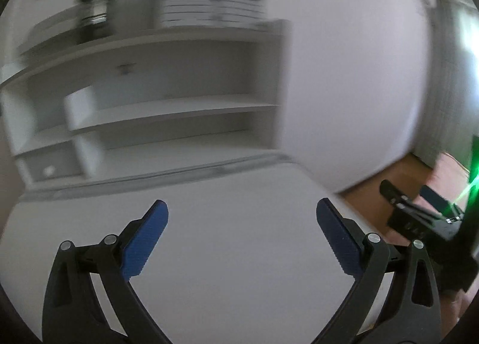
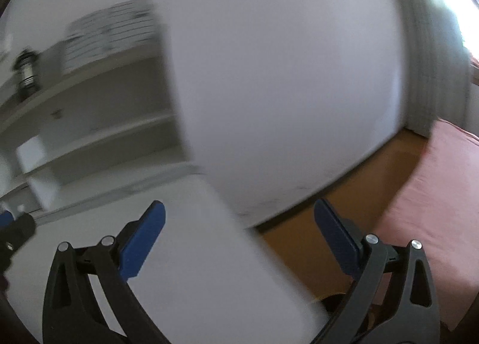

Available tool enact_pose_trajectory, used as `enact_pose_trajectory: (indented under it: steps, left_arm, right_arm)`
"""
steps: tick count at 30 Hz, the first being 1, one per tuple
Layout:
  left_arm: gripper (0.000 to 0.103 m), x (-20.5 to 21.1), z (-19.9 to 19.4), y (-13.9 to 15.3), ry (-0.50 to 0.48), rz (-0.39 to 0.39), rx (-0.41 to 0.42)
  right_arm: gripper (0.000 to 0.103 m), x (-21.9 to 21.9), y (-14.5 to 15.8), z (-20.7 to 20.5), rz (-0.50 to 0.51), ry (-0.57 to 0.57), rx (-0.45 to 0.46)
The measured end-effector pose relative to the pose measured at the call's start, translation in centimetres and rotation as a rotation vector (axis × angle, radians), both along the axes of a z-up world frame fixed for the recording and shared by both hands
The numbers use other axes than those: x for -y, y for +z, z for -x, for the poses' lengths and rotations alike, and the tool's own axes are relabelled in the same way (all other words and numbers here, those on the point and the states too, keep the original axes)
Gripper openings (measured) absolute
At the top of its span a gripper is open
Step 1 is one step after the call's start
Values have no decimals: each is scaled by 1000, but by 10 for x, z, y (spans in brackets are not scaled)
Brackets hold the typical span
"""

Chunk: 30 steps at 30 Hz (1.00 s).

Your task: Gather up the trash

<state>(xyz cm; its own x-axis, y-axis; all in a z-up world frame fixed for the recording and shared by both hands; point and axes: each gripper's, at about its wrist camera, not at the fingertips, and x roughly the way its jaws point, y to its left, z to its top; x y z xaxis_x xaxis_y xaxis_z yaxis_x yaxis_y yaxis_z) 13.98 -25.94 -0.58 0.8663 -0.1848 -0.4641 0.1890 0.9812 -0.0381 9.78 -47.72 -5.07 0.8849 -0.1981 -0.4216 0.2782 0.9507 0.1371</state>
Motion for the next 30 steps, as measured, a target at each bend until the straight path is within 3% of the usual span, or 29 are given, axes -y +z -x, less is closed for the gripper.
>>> enact_pose_trajectory:
  steps: [5,14,20,30]
  left_arm:
    - [96,-80,5,-7,165,-16,12]
    - [96,-182,6,-21,341,18,-5]
    - [96,-209,4,-33,399,26,-27]
    - [96,-216,-9,-53,410,-1,-62]
  right_arm:
    - [96,-90,-4,-20,50,139,-7]
    - [96,-183,-15,-31,167,249,-24]
    - [96,-201,-20,-33,183,263,-40]
    - [96,-209,-31,-39,219,261,-54]
